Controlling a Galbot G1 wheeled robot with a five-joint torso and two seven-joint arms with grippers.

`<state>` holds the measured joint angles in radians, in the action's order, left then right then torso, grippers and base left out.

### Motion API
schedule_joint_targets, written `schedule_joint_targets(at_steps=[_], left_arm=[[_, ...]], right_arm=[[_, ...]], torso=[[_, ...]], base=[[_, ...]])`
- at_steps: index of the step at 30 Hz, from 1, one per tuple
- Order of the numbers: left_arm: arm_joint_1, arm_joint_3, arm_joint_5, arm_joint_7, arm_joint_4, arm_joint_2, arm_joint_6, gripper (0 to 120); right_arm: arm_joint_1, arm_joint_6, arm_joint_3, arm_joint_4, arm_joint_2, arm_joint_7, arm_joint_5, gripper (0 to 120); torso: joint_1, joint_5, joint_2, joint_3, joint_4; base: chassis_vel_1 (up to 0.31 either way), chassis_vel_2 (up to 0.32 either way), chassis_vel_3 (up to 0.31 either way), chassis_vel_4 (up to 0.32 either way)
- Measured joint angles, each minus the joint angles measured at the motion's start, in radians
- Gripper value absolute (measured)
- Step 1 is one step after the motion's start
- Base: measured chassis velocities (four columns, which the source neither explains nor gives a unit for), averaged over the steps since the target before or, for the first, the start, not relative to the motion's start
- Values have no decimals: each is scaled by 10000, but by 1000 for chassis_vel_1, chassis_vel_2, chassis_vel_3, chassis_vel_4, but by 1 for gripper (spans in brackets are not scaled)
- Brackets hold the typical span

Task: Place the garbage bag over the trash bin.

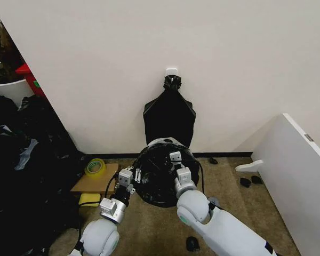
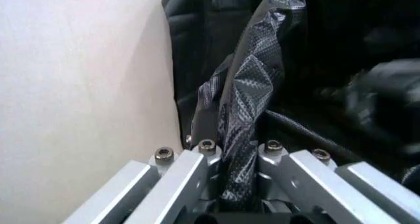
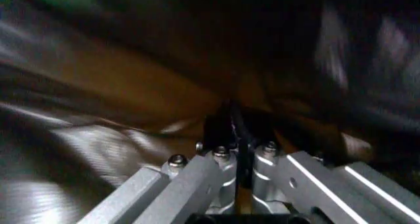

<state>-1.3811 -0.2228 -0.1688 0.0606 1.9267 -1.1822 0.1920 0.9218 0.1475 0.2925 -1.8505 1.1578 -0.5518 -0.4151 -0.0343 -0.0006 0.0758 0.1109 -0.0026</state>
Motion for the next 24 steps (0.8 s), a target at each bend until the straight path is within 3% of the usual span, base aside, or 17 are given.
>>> schedule_joint_targets(at_steps=[3,5,11,18,24], left_arm=[[50,-81,92,12,-128,10,75,2],[79,-143,163,17,-216,30,159,2],[71,-132,208,19,-236,22,235,2],[-93,-10,250,1,106,67,244,2],[-82,58,288,-22,156,164,252,2]], right_arm=[[242,143,45,-676,-176,-183,-744,0],[491,768,123,-1505,-428,-765,-1700,0],[625,2078,241,-2236,-599,-2000,-3372,0],[-34,2997,412,-875,-62,-2678,-3909,0],[-466,2911,338,340,387,-2534,-3216,0]], torso=[[0,-1,0,-1,0],[1,-1,0,-1,0],[1,-2,1,-1,-1],[1,1,0,-1,2],[1,-1,1,0,1]], base=[[0,0,0,0],[0,0,0,0],[0,0,0,0],[0,0,0,0],[0,0,0,0]])
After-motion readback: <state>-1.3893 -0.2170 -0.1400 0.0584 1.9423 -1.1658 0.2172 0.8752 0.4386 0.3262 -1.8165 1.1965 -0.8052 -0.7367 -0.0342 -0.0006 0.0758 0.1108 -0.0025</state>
